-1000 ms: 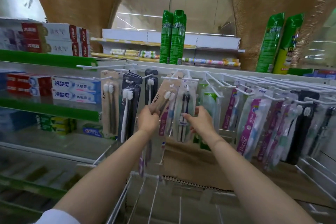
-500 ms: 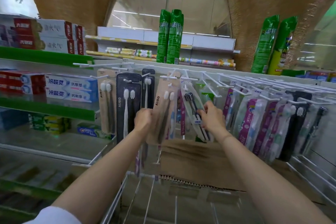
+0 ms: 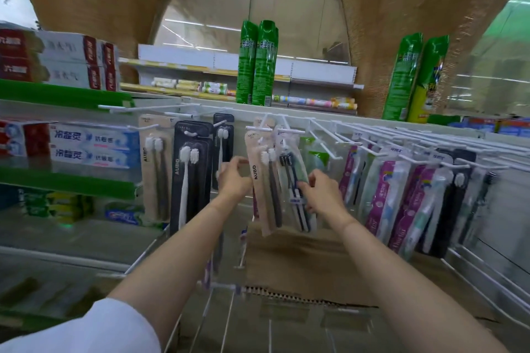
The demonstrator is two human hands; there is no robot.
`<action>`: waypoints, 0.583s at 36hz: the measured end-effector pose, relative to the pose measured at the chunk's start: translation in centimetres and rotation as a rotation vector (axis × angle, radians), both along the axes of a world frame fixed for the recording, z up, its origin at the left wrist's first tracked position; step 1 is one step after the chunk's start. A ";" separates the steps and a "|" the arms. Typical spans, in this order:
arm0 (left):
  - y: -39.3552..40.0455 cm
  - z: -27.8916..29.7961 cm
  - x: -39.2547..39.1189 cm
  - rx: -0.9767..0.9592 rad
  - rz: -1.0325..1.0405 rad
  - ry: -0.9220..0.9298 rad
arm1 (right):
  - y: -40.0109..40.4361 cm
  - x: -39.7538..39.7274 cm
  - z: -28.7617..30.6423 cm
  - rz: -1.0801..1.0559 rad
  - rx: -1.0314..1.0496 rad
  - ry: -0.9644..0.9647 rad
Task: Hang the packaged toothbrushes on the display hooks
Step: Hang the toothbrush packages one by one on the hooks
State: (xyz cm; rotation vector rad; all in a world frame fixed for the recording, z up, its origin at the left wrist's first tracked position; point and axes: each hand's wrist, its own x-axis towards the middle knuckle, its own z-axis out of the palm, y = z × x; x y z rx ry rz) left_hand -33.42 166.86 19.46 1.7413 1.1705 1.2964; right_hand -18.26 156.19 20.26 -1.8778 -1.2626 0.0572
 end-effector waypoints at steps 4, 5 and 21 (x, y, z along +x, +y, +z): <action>0.6 0.1 -0.6 -0.106 -0.146 -0.149 | -0.1 -0.5 -0.1 0.015 -0.009 0.004; 0.6 0.1 -0.7 -0.116 -0.174 -0.137 | 0.0 -0.6 -0.1 0.026 -0.011 0.003; -0.3 -1.1 -0.5 -0.144 -0.377 -0.150 | 0.4 -1.0 -0.4 0.116 -0.003 0.045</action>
